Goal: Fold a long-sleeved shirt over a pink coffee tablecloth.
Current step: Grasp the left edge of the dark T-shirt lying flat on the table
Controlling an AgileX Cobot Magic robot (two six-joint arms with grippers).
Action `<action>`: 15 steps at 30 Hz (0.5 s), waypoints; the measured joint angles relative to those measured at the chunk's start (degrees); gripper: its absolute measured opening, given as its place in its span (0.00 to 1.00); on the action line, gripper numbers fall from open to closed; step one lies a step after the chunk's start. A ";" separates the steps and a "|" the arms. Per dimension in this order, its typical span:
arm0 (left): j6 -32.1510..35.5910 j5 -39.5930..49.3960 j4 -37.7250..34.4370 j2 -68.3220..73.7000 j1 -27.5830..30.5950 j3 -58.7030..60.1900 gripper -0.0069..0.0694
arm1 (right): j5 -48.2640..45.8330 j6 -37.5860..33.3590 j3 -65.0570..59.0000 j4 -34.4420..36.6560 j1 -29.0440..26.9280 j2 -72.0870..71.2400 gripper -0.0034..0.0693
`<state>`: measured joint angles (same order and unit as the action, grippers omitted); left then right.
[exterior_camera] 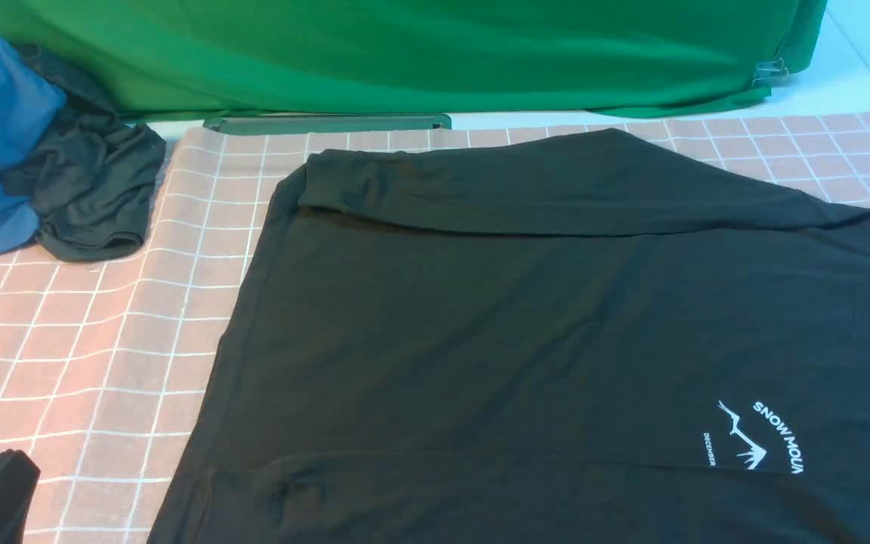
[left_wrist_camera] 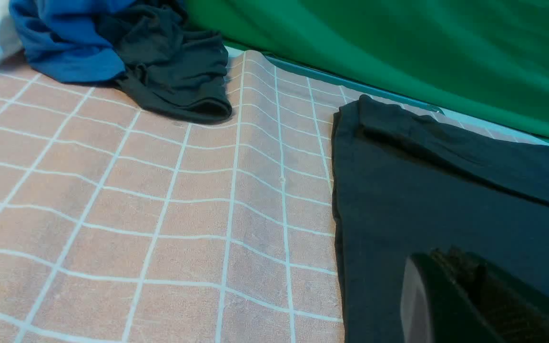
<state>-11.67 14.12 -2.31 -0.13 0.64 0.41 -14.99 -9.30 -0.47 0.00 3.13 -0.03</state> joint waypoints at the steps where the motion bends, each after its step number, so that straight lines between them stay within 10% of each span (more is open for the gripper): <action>1: 0.00 0.00 0.00 0.00 0.00 0.00 0.11 | 0.00 0.00 0.00 0.00 0.00 0.00 0.39; 15: 0.00 -1.73 0.60 0.00 0.00 0.00 0.11 | 0.00 0.00 0.00 0.00 0.00 0.00 0.39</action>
<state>-11.67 12.39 -1.72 -0.13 0.64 0.41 -14.99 -9.30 -0.47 0.00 3.13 -0.03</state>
